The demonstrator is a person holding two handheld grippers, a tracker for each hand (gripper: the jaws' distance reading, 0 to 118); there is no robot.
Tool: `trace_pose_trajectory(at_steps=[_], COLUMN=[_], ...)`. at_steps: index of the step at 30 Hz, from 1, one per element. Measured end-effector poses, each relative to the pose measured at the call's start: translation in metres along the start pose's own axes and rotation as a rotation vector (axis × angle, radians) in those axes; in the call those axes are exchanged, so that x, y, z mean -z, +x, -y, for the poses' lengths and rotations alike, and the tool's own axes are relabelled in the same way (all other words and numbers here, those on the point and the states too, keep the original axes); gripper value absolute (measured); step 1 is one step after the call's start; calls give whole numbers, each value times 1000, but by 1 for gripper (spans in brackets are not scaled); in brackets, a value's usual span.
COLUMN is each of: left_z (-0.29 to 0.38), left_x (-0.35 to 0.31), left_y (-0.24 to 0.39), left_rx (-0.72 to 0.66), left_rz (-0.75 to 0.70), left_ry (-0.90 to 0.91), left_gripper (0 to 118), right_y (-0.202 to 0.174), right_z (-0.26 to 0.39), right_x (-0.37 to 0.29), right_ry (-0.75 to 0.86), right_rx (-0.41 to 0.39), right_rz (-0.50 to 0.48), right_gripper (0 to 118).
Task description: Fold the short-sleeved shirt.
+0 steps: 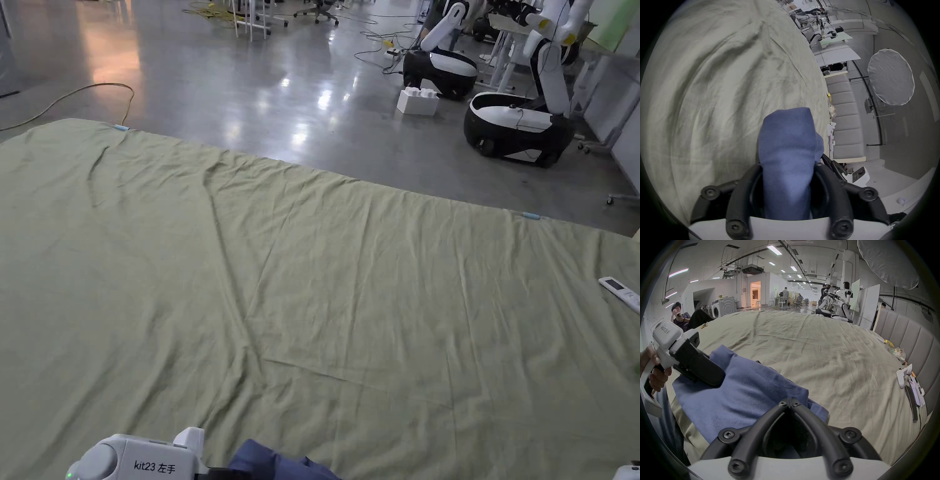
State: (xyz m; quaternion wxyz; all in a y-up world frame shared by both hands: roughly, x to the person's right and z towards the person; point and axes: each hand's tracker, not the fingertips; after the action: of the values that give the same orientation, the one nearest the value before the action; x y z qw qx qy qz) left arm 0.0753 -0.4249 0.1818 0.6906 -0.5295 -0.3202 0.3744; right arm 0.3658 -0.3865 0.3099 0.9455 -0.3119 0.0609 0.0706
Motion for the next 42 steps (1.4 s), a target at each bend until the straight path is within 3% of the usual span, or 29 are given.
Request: trace_pose_trajectory(at_steps=[4,11,20,32,42], left_z=[8,17,-11,-51,-76], left_x=[-6,-29,-120,-285,-374], left_y=[-4,12,16,-25,-48], left_rx=[-41,-26,18,4,-20], left_rz=[54,104,97,-118,-333], left_ry=[34,93,169,250,299], left_gripper=[24,22,21,21,21], right_y=[0,10,46,93,110], right_z=[1,-17,-108,-212,-214], right_x=[0,-4,-25,-51,-55], right_ry=[11,16,226,484,477], right_rx=[-19,-25,-12,27,31], right_rz=[-5,-1,78,199,253], right_gripper=[0,1,0,0,0])
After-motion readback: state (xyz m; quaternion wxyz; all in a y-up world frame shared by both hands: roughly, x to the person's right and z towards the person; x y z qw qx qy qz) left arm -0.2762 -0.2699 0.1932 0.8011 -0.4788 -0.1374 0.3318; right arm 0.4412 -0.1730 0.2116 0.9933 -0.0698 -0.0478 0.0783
